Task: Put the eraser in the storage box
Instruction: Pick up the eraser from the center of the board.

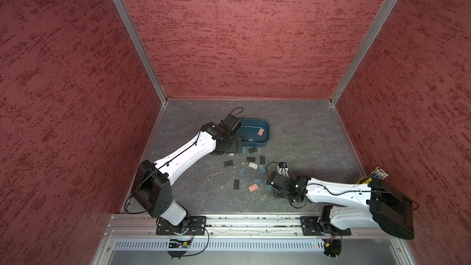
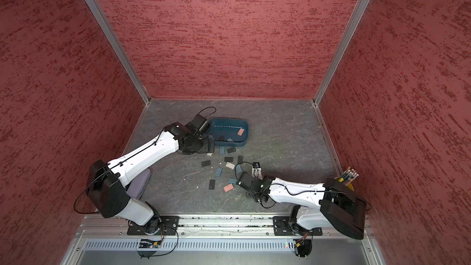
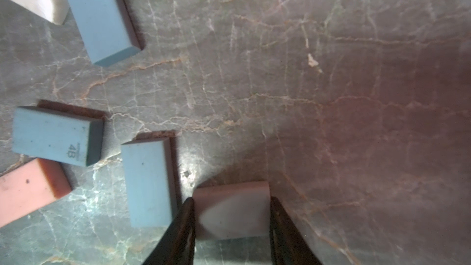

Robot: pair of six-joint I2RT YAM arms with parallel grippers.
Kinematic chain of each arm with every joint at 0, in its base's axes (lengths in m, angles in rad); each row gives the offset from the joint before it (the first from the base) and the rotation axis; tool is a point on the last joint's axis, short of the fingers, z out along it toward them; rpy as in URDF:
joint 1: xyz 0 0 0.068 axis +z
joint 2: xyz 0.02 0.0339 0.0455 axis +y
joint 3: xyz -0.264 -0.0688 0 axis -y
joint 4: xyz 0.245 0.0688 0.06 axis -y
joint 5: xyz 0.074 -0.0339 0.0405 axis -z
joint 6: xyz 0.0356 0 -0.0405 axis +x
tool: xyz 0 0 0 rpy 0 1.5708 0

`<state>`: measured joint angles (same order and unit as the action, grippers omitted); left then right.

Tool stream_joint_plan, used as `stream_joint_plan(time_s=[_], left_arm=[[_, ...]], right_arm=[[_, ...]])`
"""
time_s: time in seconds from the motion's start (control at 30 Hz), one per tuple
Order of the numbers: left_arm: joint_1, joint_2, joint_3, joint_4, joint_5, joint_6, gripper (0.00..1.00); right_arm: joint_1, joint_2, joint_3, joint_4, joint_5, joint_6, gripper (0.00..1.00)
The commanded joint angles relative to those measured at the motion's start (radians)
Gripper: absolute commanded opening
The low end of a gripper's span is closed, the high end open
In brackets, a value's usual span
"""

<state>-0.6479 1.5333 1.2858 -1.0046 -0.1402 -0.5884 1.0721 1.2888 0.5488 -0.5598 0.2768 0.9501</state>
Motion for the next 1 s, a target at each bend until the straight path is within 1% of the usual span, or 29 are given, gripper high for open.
stream_joint_plan(time_s=[0.0,0.37,0.67,0.97], left_arm=[[-0.013,-0.033,-0.038,0.038,-0.010,-0.028,1.00],[-0.053,-0.071,-0.129,0.067,-0.007,-0.063,1.00],[-0.063,-0.107,-0.218,0.104,0.005,-0.090,1.00],[-0.073,-0.113,-0.246,0.118,0.011,-0.101,1.00]], right_arm=[[0.013,0.021,0.000,-0.029,-0.021,0.004,0.40],[0.012,0.027,0.062,-0.053,0.027,-0.006,0.40],[0.013,0.032,0.097,-0.073,0.057,-0.008,0.40],[0.012,0.014,0.131,-0.120,0.096,-0.009,0.40]])
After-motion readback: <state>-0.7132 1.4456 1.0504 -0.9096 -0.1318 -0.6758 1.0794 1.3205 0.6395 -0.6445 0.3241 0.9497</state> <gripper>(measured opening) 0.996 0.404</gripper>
